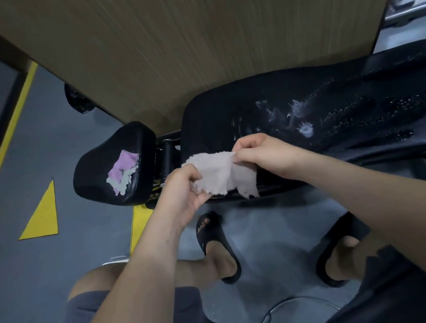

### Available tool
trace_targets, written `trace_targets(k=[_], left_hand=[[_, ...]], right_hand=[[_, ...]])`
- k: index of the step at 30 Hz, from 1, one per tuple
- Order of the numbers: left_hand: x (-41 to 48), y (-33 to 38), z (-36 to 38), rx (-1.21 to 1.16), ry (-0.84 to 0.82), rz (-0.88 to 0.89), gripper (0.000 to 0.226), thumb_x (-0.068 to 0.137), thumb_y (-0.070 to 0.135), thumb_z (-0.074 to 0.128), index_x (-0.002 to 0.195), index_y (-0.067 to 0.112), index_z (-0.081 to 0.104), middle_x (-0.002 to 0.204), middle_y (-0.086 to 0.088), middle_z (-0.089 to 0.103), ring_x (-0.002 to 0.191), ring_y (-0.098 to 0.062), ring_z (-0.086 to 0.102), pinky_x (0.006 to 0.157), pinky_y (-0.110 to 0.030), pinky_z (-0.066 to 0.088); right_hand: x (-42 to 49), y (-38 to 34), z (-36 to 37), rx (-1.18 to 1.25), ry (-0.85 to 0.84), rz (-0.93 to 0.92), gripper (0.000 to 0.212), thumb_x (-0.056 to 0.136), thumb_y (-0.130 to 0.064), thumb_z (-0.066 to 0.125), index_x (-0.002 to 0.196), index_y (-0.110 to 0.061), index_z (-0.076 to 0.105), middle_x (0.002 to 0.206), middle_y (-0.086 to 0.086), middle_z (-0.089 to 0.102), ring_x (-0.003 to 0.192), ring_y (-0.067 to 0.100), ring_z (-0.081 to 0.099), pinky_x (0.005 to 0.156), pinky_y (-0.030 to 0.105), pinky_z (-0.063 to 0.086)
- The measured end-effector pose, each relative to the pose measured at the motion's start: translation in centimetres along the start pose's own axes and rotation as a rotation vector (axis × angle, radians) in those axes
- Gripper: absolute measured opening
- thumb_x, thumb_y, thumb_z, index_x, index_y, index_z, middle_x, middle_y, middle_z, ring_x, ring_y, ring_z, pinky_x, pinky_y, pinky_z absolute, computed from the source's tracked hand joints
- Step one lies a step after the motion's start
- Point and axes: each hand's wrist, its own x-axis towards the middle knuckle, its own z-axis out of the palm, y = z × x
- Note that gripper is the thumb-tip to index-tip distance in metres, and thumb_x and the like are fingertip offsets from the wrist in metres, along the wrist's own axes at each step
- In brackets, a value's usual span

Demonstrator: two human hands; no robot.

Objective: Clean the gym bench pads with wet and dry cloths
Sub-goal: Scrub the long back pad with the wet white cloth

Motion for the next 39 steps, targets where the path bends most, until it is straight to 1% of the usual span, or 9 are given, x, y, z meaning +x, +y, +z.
trace_targets(k=[6, 9, 13, 15, 19, 23, 27, 31, 39], left_hand=[[0.1, -0.8, 0.5, -0.415, -0.133, -0.058, 0.007, 0.097, 0.010, 0.056, 0.092, 0.010, 0.061, 0.087, -0.011, 0.067, 0.074, -0.022, 0.069, 0.074, -0.034, 0.061], [-0.4, -2.2, 0.9, -0.158, -0.136, -0.130, 0.033, 0.096, 0.016, 0.064, 0.125, 0.026, 0.053, 0.096, -0.012, 0.076, 0.086, -0.029, 0.074, 0.086, -0.048, 0.059], [-0.5, -1.9, 1.6, -0.111, -0.061, -0.017, 0.042, 0.097, 0.008, 0.062, 0.133, 0.028, 0.053, 0.090, -0.003, 0.073, 0.082, -0.022, 0.074, 0.090, -0.044, 0.057], [-0.9, -1.6, 2.1, 0.052, -0.060, -0.100, 0.033, 0.099, 0.027, 0.064, 0.130, 0.019, 0.058, 0.093, -0.003, 0.074, 0.085, -0.020, 0.073, 0.094, -0.040, 0.055], [-1.4, -2.0, 2.9, 0.296, -0.160, -0.335, 0.066, 0.088, 0.073, 0.051, 0.119, 0.018, 0.069, 0.103, -0.003, 0.077, 0.112, -0.023, 0.065, 0.104, -0.042, 0.046], [-0.8, -2.8, 3.7, 0.048, -0.110, -0.120, 0.032, 0.095, 0.046, 0.060, 0.113, 0.022, 0.071, 0.107, 0.001, 0.076, 0.106, -0.018, 0.066, 0.105, -0.041, 0.040], [-1.6, -2.7, 4.0, -0.040, -0.126, 0.043, 0.013, 0.104, 0.015, 0.052, 0.106, 0.014, 0.065, 0.109, -0.011, 0.075, 0.101, -0.022, 0.071, 0.096, -0.036, 0.052], [-2.3, -3.2, 3.8, 0.103, -0.142, 0.076, 0.015, 0.107, 0.018, 0.048, 0.113, 0.013, 0.060, 0.112, -0.013, 0.075, 0.104, -0.029, 0.073, 0.098, -0.043, 0.055], [-2.6, -4.7, 2.4, 0.192, -0.030, 0.227, 0.013, 0.105, 0.017, 0.053, 0.098, 0.013, 0.063, 0.086, -0.012, 0.063, 0.069, -0.022, 0.056, 0.056, -0.032, 0.042]], right_hand=[[-0.8, -0.1, 0.5, 0.148, 0.023, -0.036, 0.017, 0.083, -0.003, 0.060, 0.087, -0.019, 0.057, 0.063, 0.000, 0.050, 0.061, 0.016, 0.041, 0.056, 0.032, 0.032], [-1.3, -0.4, 0.4, 0.168, 0.059, -0.056, 0.029, 0.090, 0.008, 0.053, 0.099, -0.019, 0.049, 0.082, 0.009, 0.062, 0.069, 0.017, 0.054, 0.059, 0.027, 0.043], [-2.1, -0.7, 0.1, 0.208, 0.109, 0.003, 0.055, 0.089, 0.016, 0.047, 0.126, -0.025, 0.049, 0.085, 0.006, 0.064, 0.062, 0.012, 0.054, 0.054, 0.024, 0.043], [-2.3, -0.6, 0.2, 0.256, 0.111, 0.033, 0.064, 0.089, 0.017, 0.047, 0.139, -0.024, 0.047, 0.085, 0.007, 0.063, 0.067, 0.015, 0.055, 0.059, 0.029, 0.045], [-3.2, -1.4, 0.6, 0.439, 0.084, 0.039, 0.062, 0.092, 0.018, 0.046, 0.138, -0.023, 0.049, 0.101, 0.006, 0.071, 0.078, 0.014, 0.071, 0.063, 0.028, 0.055], [-4.3, -2.4, 0.7, 0.604, 0.168, 0.104, 0.047, 0.092, 0.014, 0.049, 0.130, -0.013, 0.051, 0.112, 0.016, 0.066, 0.084, 0.021, 0.072, 0.067, 0.034, 0.058], [-5.1, -2.3, 0.2, 0.584, 0.208, 0.273, 0.015, 0.093, -0.004, 0.058, 0.080, -0.010, 0.061, 0.072, 0.006, 0.056, 0.062, 0.015, 0.056, 0.067, 0.032, 0.053], [-6.1, -2.0, -0.3, 0.538, 0.123, 0.515, 0.015, 0.095, -0.020, 0.065, 0.081, -0.017, 0.064, 0.065, 0.000, 0.066, 0.063, 0.015, 0.070, 0.064, 0.030, 0.057], [-6.6, -1.5, 0.4, 0.646, 0.241, 0.504, 0.020, 0.095, 0.007, 0.055, 0.084, -0.008, 0.064, 0.079, 0.007, 0.070, 0.064, 0.016, 0.071, 0.057, 0.024, 0.061]])
